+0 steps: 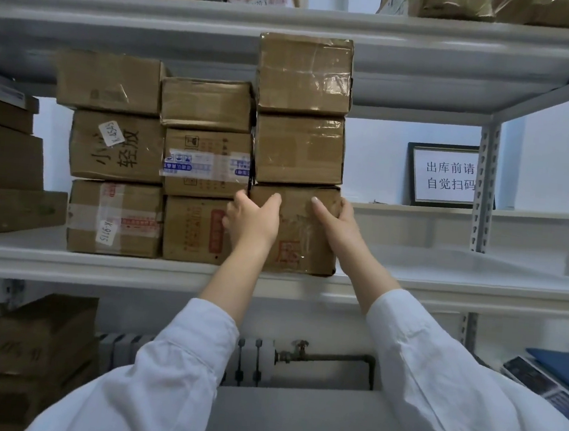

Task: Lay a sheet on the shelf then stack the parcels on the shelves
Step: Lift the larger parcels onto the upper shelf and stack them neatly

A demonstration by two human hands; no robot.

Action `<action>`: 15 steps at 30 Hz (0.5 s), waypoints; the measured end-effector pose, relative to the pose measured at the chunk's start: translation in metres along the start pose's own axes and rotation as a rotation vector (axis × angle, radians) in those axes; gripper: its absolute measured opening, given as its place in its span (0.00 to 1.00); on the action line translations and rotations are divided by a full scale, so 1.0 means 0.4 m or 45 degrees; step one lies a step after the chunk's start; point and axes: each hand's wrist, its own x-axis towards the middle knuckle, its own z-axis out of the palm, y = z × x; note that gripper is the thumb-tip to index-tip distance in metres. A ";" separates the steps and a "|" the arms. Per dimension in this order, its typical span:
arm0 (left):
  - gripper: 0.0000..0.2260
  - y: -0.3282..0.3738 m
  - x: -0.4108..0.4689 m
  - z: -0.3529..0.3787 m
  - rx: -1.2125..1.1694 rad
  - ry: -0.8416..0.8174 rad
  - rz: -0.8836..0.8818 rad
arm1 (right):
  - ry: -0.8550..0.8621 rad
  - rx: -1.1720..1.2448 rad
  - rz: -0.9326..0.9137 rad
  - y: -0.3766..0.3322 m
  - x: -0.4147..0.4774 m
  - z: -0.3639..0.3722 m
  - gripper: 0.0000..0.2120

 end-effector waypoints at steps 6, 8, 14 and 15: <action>0.26 -0.011 -0.062 0.021 -0.099 0.151 0.178 | 0.208 -0.247 -0.222 0.004 -0.080 -0.013 0.24; 0.21 -0.024 -0.107 0.028 -0.145 0.178 0.368 | 0.248 -0.241 -0.347 0.005 -0.123 -0.032 0.13; 0.09 -0.074 -0.237 0.065 -0.702 -0.132 0.529 | 0.180 -0.212 -0.378 0.066 -0.239 -0.127 0.10; 0.10 -0.079 -0.250 0.073 -0.773 -0.161 0.461 | 0.164 -0.219 -0.348 0.077 -0.251 -0.144 0.11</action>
